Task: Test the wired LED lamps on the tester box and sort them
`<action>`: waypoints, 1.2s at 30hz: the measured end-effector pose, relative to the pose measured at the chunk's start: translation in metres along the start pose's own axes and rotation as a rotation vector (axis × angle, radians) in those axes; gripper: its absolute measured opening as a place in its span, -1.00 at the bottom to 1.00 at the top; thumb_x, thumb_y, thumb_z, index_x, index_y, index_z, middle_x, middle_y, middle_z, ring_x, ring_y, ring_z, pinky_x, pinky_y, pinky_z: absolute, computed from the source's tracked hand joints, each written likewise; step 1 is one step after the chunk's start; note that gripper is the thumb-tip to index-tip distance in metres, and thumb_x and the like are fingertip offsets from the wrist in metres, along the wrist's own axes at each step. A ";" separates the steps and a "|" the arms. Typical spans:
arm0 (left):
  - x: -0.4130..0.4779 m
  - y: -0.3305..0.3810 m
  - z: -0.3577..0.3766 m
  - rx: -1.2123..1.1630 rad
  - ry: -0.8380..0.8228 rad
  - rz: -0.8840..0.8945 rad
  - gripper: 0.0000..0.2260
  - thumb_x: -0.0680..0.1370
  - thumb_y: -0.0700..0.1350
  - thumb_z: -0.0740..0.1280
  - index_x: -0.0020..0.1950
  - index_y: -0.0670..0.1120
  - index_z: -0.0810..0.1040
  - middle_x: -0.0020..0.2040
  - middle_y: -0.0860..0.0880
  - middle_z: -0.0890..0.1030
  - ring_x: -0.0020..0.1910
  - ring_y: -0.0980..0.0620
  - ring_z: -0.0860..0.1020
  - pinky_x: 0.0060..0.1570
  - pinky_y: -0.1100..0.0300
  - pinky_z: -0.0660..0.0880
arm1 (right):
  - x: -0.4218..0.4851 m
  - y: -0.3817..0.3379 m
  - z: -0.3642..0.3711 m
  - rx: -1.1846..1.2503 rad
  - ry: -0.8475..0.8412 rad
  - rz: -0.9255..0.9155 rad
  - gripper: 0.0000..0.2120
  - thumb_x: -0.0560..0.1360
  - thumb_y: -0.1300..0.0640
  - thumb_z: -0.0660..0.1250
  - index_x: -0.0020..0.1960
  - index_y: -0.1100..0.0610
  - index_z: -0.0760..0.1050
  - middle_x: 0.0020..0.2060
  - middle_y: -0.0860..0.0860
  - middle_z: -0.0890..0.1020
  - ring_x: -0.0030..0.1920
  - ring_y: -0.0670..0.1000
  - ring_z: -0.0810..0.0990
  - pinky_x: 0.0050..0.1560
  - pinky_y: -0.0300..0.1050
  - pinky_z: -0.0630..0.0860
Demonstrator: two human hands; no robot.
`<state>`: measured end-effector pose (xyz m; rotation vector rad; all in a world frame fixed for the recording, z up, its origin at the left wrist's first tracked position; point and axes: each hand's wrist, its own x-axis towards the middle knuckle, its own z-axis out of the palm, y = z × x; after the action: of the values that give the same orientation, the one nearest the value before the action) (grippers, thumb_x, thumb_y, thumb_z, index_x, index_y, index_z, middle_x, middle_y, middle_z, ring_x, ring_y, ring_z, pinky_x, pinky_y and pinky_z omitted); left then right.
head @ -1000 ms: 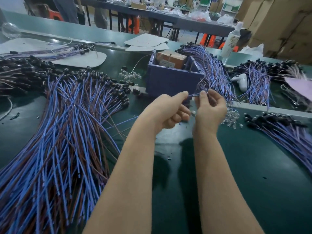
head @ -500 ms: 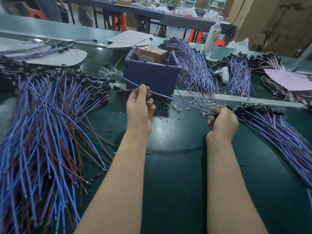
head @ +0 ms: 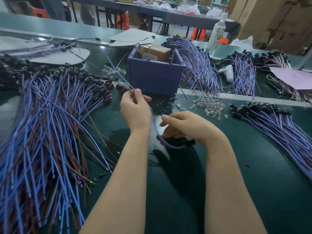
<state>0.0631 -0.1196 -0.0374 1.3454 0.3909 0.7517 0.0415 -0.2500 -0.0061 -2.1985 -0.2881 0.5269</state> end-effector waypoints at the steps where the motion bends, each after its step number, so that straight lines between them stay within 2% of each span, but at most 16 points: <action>1: 0.000 -0.002 0.001 -0.037 -0.005 -0.049 -0.85 0.64 -0.18 0.15 -0.07 -0.20 0.43 -0.34 -0.01 0.57 -0.50 0.20 0.46 -0.30 0.25 0.48 | 0.000 -0.001 -0.003 -0.125 0.115 0.007 -0.69 0.58 -0.07 0.20 -0.09 0.12 0.58 -0.31 -0.03 0.66 -0.25 -0.07 0.61 -0.12 -0.17 0.51; 3: -0.002 -0.004 0.001 -0.132 -0.014 -0.141 -0.87 0.64 -0.20 0.14 -0.06 -0.22 0.41 -0.33 -0.04 0.58 -0.56 0.22 0.47 -0.44 0.34 0.45 | 0.002 -0.004 -0.009 -0.264 0.375 -0.010 -0.64 0.58 -0.07 0.18 -0.10 0.18 0.57 -0.28 -0.01 0.65 -0.18 0.02 0.58 -0.15 -0.15 0.43; 5: -0.004 -0.005 0.004 -0.209 -0.063 -0.216 -0.85 0.64 -0.21 0.15 -0.10 -0.19 0.41 -0.31 -0.06 0.60 -0.53 0.22 0.52 -0.44 0.37 0.47 | 0.007 -0.010 -0.006 -0.206 0.497 -0.070 -0.67 0.58 -0.06 0.16 -0.09 0.15 0.56 -0.25 -0.03 0.63 -0.18 -0.01 0.55 -0.22 -0.17 0.37; 6: -0.007 -0.005 0.005 -0.234 -0.105 -0.239 -0.84 0.64 -0.22 0.15 -0.13 -0.17 0.41 -0.30 -0.07 0.60 -0.50 0.20 0.55 -0.42 0.36 0.49 | 0.009 -0.015 -0.001 -0.166 0.481 -0.098 -0.70 0.59 -0.05 0.16 -0.04 0.11 0.57 -0.22 -0.06 0.62 -0.16 -0.05 0.55 -0.20 -0.18 0.38; 9: -0.014 -0.006 0.008 -0.227 -0.216 -0.258 -0.84 0.62 -0.23 0.20 -0.16 -0.14 0.42 -0.26 -0.07 0.63 -0.41 0.11 0.60 -0.35 0.27 0.53 | 0.022 -0.018 0.016 -0.102 0.385 -0.123 -0.74 0.61 0.06 0.13 0.12 0.12 0.55 -0.05 0.01 0.64 -0.02 0.01 0.56 0.05 -0.11 0.46; 12: -0.011 -0.006 0.004 -0.232 -0.200 -0.259 -0.84 0.61 -0.23 0.22 -0.17 -0.10 0.45 -0.21 -0.01 0.63 -0.49 0.23 0.46 -0.40 0.34 0.41 | 0.023 -0.009 0.017 -0.154 0.436 -0.186 -0.79 0.59 0.12 0.17 -0.11 0.07 0.55 -0.38 -0.06 0.50 -0.36 -0.09 0.41 -0.28 -0.18 0.32; 14: -0.006 -0.004 0.000 -0.288 -0.154 -0.283 -0.84 0.62 -0.23 0.20 -0.16 -0.08 0.43 -0.20 -0.02 0.63 -0.56 0.23 0.32 -0.47 0.36 0.31 | 0.018 0.000 0.010 -0.143 0.340 -0.155 -0.78 0.58 0.11 0.19 -0.14 0.05 0.59 -0.46 -0.07 0.40 -0.49 -0.14 0.30 -0.44 -0.26 0.25; 17: -0.001 -0.003 -0.004 -0.362 -0.097 -0.307 -0.85 0.64 -0.23 0.15 -0.12 -0.08 0.39 -0.27 -0.03 0.63 -0.58 0.19 0.24 -0.52 0.34 0.24 | 0.011 0.013 -0.003 -0.186 0.242 -0.007 -0.74 0.56 0.11 0.20 -0.23 0.04 0.59 -0.45 -0.05 0.43 -0.46 -0.13 0.36 -0.40 -0.28 0.31; 19: 0.001 -0.003 -0.005 -0.351 -0.056 -0.288 -0.84 0.65 -0.21 0.13 -0.12 -0.08 0.37 -0.30 -0.02 0.62 -0.57 0.19 0.27 -0.51 0.34 0.26 | 0.010 0.019 -0.007 -0.178 0.282 0.101 -0.72 0.52 0.15 0.18 -0.32 0.07 0.56 -0.44 -0.03 0.49 -0.42 -0.06 0.43 -0.29 -0.20 0.41; 21: 0.000 -0.004 -0.004 -0.325 -0.040 -0.271 -0.82 0.66 -0.18 0.10 -0.14 -0.08 0.37 -0.31 0.00 0.62 -0.56 0.21 0.32 -0.48 0.34 0.32 | 0.013 0.021 -0.004 -0.175 0.381 0.143 -0.75 0.50 0.16 0.18 -0.25 0.17 0.59 -0.33 0.08 0.61 -0.33 0.08 0.56 -0.14 -0.10 0.52; 23: -0.003 -0.006 0.000 -0.303 -0.074 -0.265 -0.79 0.66 -0.17 0.09 -0.15 -0.08 0.37 -0.35 0.05 0.63 -0.56 0.24 0.37 -0.46 0.37 0.39 | 0.019 0.017 0.005 -0.239 0.530 0.067 -0.76 0.52 0.13 0.20 -0.07 0.22 0.60 -0.13 0.14 0.66 -0.08 0.16 0.59 -0.01 -0.08 0.49; 25: -0.008 -0.007 0.006 -0.293 -0.162 -0.267 -0.80 0.66 -0.18 0.10 -0.15 -0.09 0.39 -0.40 0.06 0.64 -0.56 0.24 0.39 -0.46 0.39 0.42 | 0.024 0.007 0.019 -0.193 0.612 -0.089 -0.77 0.56 0.09 0.22 0.06 0.16 0.59 -0.01 0.10 0.66 0.05 0.11 0.56 0.01 -0.13 0.39; 27: -0.013 -0.007 0.010 -0.290 -0.237 -0.276 -0.81 0.65 -0.20 0.13 -0.14 -0.12 0.43 -0.41 0.05 0.64 -0.56 0.24 0.42 -0.46 0.38 0.43 | 0.030 0.000 0.030 -0.152 0.627 -0.193 -0.78 0.58 0.11 0.20 0.08 0.14 0.58 -0.01 0.10 0.66 0.03 0.11 0.55 -0.08 -0.17 0.31; 31: -0.013 -0.010 0.009 -0.274 -0.238 -0.296 -0.83 0.63 -0.21 0.18 -0.13 -0.12 0.50 -0.27 -0.01 0.64 -0.55 0.23 0.40 -0.44 0.36 0.44 | 0.037 0.006 0.037 -0.112 0.618 -0.228 -0.79 0.59 0.14 0.19 -0.03 0.20 0.58 -0.13 0.13 0.64 -0.08 0.09 0.53 -0.19 -0.18 0.26; 33: -0.011 -0.009 0.007 -0.291 -0.198 -0.281 -0.84 0.63 -0.22 0.17 -0.11 -0.11 0.48 -0.24 -0.04 0.63 -0.56 0.23 0.38 -0.45 0.37 0.42 | 0.036 0.010 0.034 -0.090 0.610 -0.225 -0.78 0.58 0.10 0.22 -0.03 0.19 0.59 -0.17 0.07 0.63 -0.13 0.02 0.50 -0.23 -0.23 0.26; 36: -0.008 -0.008 0.004 -0.274 -0.124 -0.242 -0.85 0.65 -0.21 0.14 -0.10 -0.09 0.41 -0.26 -0.02 0.64 -0.55 0.23 0.37 -0.45 0.37 0.41 | 0.035 0.016 0.029 -0.069 0.587 -0.212 -0.79 0.57 0.07 0.25 -0.06 0.17 0.59 -0.37 -0.13 0.51 -0.29 -0.09 0.45 -0.31 -0.37 0.30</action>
<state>0.0626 -0.1284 -0.0453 1.0587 0.3311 0.4976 0.0592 -0.2270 -0.0440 -2.2438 -0.2181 -0.2521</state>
